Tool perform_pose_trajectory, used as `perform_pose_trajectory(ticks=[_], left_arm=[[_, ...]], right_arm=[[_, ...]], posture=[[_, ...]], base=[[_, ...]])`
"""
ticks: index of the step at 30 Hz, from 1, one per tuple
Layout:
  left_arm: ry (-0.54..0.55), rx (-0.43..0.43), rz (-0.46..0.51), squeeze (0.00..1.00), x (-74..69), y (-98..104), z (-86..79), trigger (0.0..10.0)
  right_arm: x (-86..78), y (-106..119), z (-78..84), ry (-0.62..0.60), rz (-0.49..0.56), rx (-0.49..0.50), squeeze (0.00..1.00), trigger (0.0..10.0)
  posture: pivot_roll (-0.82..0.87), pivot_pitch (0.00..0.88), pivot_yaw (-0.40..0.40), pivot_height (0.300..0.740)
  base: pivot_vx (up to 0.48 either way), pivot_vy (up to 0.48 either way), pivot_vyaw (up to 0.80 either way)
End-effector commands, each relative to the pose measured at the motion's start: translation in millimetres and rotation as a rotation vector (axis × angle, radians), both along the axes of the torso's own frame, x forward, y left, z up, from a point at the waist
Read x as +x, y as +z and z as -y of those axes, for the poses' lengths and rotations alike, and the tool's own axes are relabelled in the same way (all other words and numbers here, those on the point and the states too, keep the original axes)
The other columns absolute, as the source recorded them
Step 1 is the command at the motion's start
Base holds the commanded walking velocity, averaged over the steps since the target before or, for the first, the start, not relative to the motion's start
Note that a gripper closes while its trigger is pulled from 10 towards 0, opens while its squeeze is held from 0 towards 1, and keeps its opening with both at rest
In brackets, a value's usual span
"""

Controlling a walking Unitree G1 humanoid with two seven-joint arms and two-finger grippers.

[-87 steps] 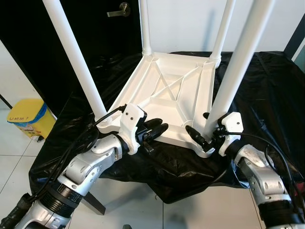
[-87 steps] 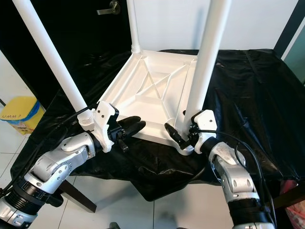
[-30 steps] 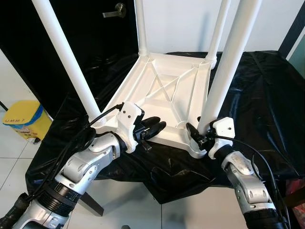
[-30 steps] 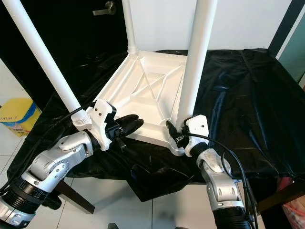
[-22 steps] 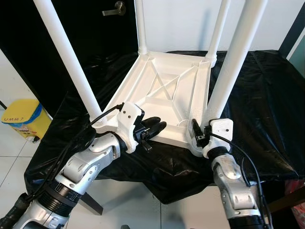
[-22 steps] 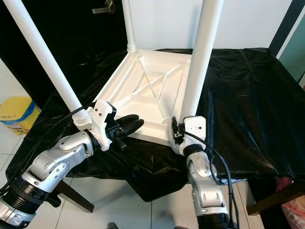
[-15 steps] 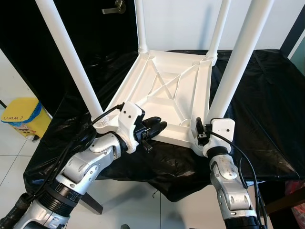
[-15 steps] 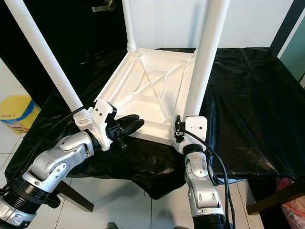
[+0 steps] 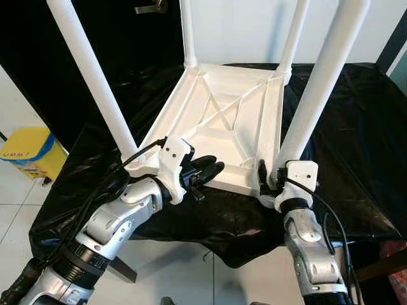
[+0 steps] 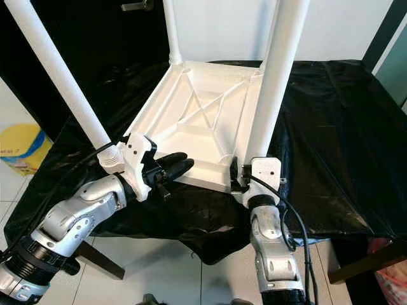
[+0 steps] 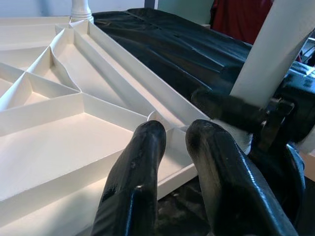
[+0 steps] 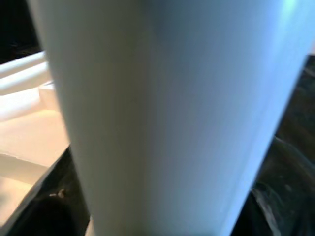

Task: Building children table

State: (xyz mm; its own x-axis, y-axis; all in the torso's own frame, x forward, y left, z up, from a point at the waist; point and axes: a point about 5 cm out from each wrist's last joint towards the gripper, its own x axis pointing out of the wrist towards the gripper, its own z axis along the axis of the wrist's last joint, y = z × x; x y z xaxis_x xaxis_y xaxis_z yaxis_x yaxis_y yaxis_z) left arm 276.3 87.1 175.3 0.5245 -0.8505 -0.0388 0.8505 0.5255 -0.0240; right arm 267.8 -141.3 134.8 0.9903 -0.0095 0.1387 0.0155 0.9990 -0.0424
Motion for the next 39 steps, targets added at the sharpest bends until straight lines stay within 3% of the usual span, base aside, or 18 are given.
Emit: perform_pose_trajectory(ticks=[1,13,18,23,25,30,35,39], left_arm=[[-0.218,0.007,0.001,0.00,-10.9,-0.6,-0.3,10.0],[-0.193,0.129,-0.012,0.00,-14.1,-20.2,-9.2,10.0],[-0.170,0.193,-0.004,0.00,-13.7,-27.9,-18.3,10.0],[-0.136,0.265,0.018,0.00,-7.0,-35.7,-27.1,10.0],[-0.104,0.319,0.036,0.00,2.1,-41.3,-34.4,10.0],[-0.085,0.356,0.044,0.00,7.8,-44.9,-41.1,10.0],[-0.054,0.405,0.053,0.00,19.7,-44.4,-58.2,10.0],[-0.074,0.421,0.077,0.00,21.5,-41.6,-58.0,10.0]], right_arm=[[-4.1,3.2,2.7,0.023,0.022,-0.014,0.00,10.0],[-30.3,1.7,12.0,0.094,0.023,-0.020,0.00,10.0],[-33.8,-0.5,17.3,0.108,0.011,-0.017,0.00,10.0],[-28.1,-2.4,22.0,0.105,0.005,-0.014,0.00,10.0],[-19.2,-1.0,25.4,0.106,0.015,-0.021,0.00,10.0],[-13.6,-0.5,29.1,0.102,0.018,-0.025,0.00,10.0],[-0.1,-1.5,49.7,0.042,0.013,-0.044,0.00,10.0],[5.2,-2.3,64.7,-0.006,0.010,-0.054,0.00,10.0]], posture=[[-0.09,0.044,-0.005,0.740],[-0.10,0.057,-0.003,0.740],[-0.10,0.064,0.008,0.740],[-0.10,0.066,0.011,0.740],[-0.10,0.068,0.014,0.740],[-0.10,0.068,0.017,0.740],[-0.09,0.063,0.026,0.740],[-0.09,0.060,0.030,0.740]], base=[[0.000,0.000,0.00],[0.000,0.000,0.00],[0.000,0.000,0.00],[0.000,0.000,0.00],[0.000,0.000,0.00],[0.000,0.000,0.00],[0.000,0.000,0.00],[0.000,0.000,0.00]])
